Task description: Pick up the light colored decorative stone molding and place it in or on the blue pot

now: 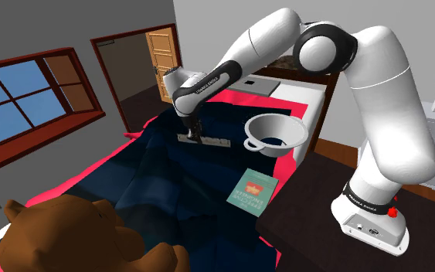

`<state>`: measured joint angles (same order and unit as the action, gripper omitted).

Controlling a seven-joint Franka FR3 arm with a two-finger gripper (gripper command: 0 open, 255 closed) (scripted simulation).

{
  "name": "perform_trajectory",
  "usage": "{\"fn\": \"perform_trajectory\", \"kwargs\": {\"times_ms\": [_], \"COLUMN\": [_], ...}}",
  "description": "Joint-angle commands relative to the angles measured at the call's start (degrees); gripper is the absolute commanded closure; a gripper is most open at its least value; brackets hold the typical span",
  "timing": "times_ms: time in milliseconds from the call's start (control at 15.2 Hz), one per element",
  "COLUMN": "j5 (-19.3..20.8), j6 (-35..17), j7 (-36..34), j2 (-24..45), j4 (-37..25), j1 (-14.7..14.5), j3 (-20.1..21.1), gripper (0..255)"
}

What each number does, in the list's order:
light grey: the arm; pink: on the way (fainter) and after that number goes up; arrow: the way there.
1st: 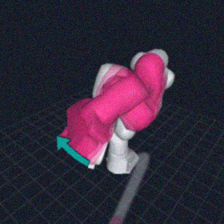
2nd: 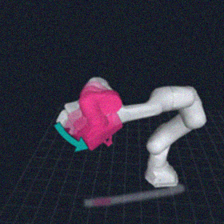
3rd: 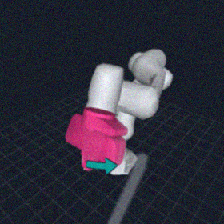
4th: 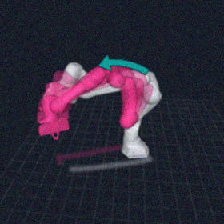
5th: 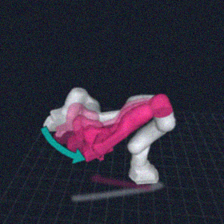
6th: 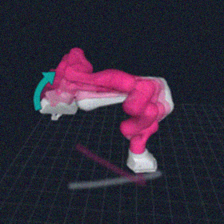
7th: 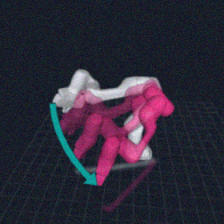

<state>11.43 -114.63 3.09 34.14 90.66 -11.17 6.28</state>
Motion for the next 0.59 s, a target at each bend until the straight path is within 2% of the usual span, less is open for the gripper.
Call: {"fn": "perform_trajectory", "kwargs": {"times_ms": [0,264,528], "j5": [-0.2,-0.4,-0.4], "j6": [1.3,3.0,-1.0], "j7": [0.2,0.5,3.6], "j2": [-0.8,-1.9,-7.7], "j4": [-0.5,-1.2,8.2], "j1": [0.0,0.0,3.3], "j3": [0.1,0.2,-0.7], "gripper": [255,255,255]}}
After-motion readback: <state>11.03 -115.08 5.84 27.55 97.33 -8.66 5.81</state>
